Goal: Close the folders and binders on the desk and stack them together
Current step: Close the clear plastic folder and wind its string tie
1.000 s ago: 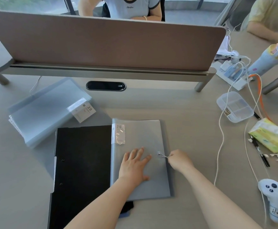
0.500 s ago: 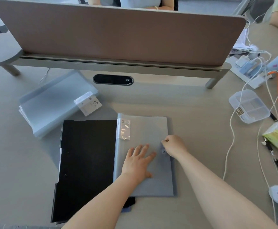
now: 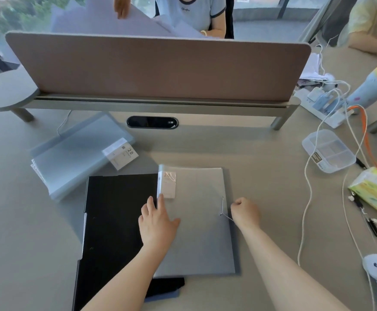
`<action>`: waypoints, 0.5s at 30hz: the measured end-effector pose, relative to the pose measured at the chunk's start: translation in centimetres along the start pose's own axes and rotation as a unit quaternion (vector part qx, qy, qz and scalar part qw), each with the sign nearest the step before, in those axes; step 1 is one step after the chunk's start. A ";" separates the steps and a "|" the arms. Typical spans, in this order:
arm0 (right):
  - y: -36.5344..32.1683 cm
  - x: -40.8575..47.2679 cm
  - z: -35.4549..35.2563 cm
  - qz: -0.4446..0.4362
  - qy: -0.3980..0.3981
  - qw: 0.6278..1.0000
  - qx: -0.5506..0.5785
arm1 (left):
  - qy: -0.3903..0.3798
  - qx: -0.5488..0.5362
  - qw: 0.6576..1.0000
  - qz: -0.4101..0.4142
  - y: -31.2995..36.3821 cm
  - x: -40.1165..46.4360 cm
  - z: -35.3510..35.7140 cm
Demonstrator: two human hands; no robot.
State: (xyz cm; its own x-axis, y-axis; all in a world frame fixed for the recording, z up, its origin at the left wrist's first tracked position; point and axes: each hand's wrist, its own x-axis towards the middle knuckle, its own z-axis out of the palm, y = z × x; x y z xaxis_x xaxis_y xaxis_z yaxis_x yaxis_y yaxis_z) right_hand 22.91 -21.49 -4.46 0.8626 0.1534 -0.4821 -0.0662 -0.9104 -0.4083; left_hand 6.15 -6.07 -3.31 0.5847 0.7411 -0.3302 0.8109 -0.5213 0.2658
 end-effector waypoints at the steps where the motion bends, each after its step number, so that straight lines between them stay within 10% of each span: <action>1: -0.2 -0.1 0.0 0.001 -0.011 1.000 -0.011 | -0.001 -0.020 1.000 -0.014 0.0 0.0 -0.2; 15: 2.4 0.4 -1.6 0.038 0.013 0.998 0.038 | -0.068 -0.212 0.975 -0.026 2.0 -0.6 1.3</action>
State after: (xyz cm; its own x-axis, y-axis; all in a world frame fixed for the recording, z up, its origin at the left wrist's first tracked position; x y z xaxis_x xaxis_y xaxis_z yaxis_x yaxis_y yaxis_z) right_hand 23.93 -24.25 -4.40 0.8660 0.0745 -0.4945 -0.1688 -0.8873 -0.4293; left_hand 7.49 -8.08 -3.74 0.5636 0.6838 -0.4635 0.7740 -0.2410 0.5856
